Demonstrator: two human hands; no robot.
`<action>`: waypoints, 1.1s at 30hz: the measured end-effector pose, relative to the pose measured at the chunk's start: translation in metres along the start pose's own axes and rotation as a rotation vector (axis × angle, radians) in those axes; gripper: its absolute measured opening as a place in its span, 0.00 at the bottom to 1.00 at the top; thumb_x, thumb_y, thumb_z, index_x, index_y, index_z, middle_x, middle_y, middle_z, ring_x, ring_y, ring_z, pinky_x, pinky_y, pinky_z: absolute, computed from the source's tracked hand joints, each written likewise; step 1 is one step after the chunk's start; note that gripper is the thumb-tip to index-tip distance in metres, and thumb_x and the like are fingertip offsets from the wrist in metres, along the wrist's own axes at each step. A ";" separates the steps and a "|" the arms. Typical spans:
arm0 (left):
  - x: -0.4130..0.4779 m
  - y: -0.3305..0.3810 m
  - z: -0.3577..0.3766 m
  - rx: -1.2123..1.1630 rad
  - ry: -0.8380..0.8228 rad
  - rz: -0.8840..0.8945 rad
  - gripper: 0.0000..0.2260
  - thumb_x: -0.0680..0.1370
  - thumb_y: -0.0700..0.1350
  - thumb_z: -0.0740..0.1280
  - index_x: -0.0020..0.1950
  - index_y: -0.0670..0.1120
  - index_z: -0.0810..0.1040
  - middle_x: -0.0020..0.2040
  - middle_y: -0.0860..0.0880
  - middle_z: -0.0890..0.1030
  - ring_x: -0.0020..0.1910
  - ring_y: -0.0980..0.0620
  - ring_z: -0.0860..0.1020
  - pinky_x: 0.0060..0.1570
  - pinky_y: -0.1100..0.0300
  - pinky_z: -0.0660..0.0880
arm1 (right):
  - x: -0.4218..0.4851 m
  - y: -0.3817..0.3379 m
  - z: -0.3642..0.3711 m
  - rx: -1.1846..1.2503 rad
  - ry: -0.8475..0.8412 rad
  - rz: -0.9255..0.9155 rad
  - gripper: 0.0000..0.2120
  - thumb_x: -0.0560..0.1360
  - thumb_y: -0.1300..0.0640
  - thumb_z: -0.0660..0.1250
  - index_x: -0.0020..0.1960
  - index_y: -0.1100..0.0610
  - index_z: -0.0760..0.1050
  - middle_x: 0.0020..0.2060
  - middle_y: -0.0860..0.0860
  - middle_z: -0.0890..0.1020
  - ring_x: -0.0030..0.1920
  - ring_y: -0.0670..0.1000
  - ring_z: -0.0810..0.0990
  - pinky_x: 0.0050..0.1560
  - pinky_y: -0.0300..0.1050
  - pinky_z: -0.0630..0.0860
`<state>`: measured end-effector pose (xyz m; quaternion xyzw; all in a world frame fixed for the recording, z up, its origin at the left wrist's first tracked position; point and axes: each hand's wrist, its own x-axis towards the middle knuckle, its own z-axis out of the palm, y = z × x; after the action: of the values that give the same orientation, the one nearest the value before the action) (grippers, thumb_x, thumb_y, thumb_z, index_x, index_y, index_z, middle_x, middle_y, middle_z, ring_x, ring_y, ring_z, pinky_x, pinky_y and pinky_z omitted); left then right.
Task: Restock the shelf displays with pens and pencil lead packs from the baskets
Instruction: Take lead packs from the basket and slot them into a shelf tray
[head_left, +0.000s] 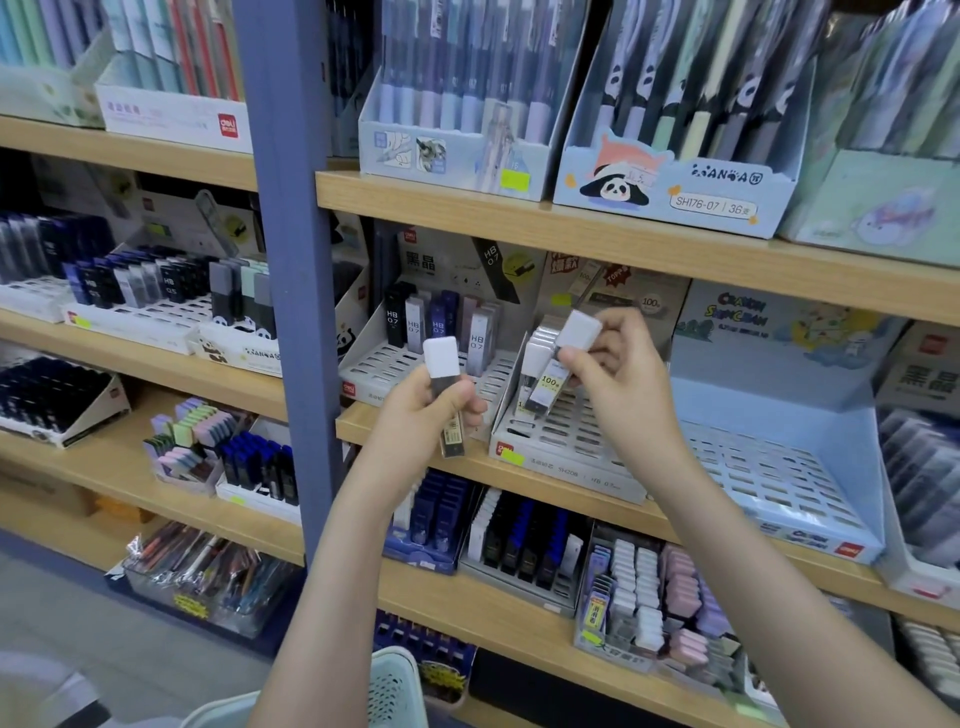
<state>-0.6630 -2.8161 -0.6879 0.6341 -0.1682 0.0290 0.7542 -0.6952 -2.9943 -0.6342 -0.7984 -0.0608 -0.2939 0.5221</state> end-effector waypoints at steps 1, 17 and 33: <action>0.000 0.000 0.000 0.006 0.005 -0.005 0.03 0.80 0.40 0.63 0.50 0.47 0.75 0.37 0.51 0.83 0.38 0.55 0.80 0.44 0.60 0.78 | -0.001 0.003 0.001 0.013 -0.006 0.008 0.12 0.75 0.60 0.68 0.51 0.48 0.67 0.44 0.46 0.81 0.46 0.47 0.80 0.48 0.43 0.77; -0.001 -0.005 0.002 0.073 -0.039 -0.019 0.03 0.80 0.41 0.63 0.48 0.47 0.75 0.39 0.51 0.82 0.40 0.55 0.81 0.48 0.58 0.78 | -0.006 0.020 0.011 -0.300 -0.190 -0.182 0.14 0.77 0.60 0.65 0.59 0.47 0.68 0.45 0.40 0.75 0.45 0.42 0.74 0.45 0.33 0.71; -0.011 0.001 0.024 0.321 -0.075 0.058 0.03 0.79 0.45 0.66 0.49 0.53 0.77 0.36 0.56 0.82 0.38 0.60 0.80 0.39 0.65 0.76 | -0.016 0.003 0.006 -0.507 -0.095 -0.296 0.14 0.77 0.51 0.64 0.63 0.50 0.74 0.52 0.44 0.69 0.52 0.44 0.62 0.52 0.40 0.60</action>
<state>-0.6786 -2.8375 -0.6863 0.7420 -0.2080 0.0536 0.6351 -0.7042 -2.9874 -0.6469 -0.8986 -0.1257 -0.3349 0.2541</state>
